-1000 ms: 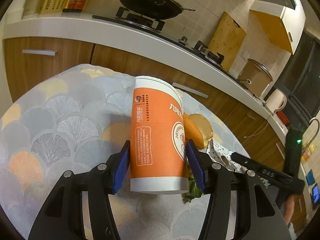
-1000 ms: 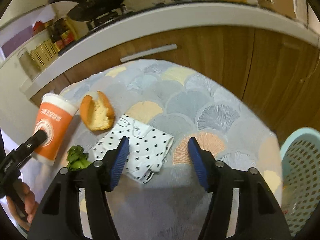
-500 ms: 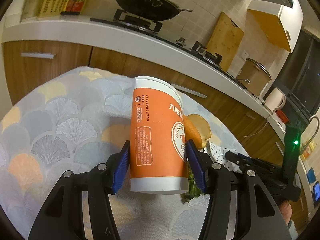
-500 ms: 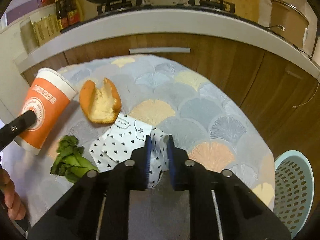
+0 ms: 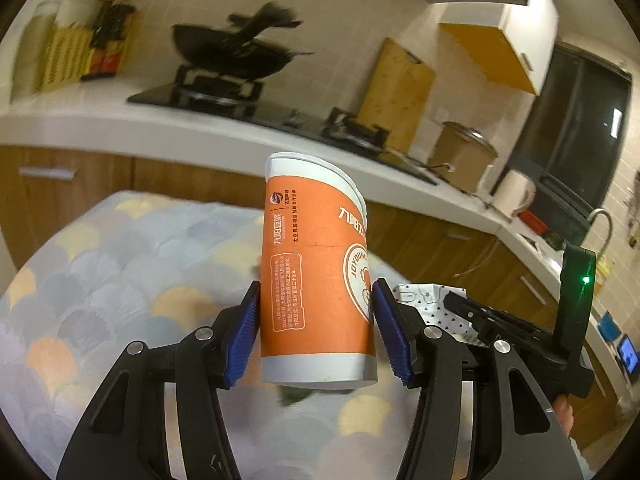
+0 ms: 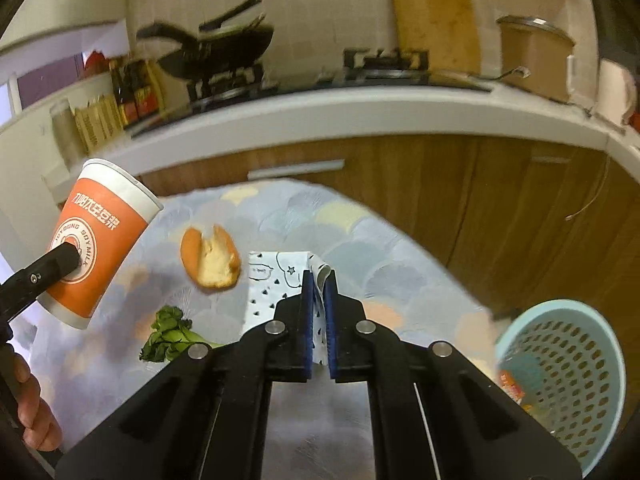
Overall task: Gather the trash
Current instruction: 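Carry the paper cup and napkin over the basket and open both grippers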
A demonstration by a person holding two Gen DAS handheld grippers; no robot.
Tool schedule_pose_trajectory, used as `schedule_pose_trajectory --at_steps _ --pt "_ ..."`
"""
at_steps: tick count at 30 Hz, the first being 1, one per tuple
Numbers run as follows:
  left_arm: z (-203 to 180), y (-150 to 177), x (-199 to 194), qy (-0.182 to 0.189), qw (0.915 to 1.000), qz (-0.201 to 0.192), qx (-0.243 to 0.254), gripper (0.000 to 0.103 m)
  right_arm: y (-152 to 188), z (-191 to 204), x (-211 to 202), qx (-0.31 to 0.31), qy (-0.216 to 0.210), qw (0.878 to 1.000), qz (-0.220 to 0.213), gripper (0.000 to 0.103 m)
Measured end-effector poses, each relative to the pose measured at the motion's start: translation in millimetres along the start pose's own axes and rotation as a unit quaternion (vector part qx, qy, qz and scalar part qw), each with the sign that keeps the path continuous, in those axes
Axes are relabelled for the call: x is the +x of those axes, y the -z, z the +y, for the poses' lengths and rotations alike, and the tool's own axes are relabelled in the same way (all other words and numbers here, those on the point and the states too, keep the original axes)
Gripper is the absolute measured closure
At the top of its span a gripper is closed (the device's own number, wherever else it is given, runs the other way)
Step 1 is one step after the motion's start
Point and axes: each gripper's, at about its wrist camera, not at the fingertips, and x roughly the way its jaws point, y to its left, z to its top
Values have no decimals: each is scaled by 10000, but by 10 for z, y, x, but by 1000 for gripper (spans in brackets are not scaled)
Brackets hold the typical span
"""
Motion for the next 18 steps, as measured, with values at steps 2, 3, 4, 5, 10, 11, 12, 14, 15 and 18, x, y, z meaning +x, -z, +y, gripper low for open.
schedule_pose_trajectory --at_steps 2,3,4,5,10,11,12,14,15,18 --pt "-154 -20 2 100 9999 0 89 50 -21 -74 -131 -22 84 9999 -107 99" --pt "-224 -18 7 149 9998 9 121 50 -28 -119 -192 -9 105 9998 -149 99" --pt "-284 -13 17 199 9997 20 147 50 -36 -183 -276 28 129 9997 -209 99" --pt "-372 -3 38 265 9995 41 175 50 -40 -235 -334 53 143 9996 -249 99" --pt "-719 54 148 564 9979 162 272 50 -11 -578 -687 252 315 9981 -461 99" --pt "-812 73 186 646 9973 202 292 50 -1 -643 -743 291 351 9977 -492 99" --pt "-879 88 216 702 9968 231 306 50 14 -722 -813 338 406 9972 -529 99" --pt "-1044 122 296 846 9954 315 330 50 45 -876 -941 443 501 9960 -595 99" --pt "-1121 142 333 915 9946 357 345 50 61 -952 -1002 494 554 9953 -627 99" --pt "-1390 211 466 1123 9914 498 449 50 125 -1197 -1154 637 774 9925 -693 99"
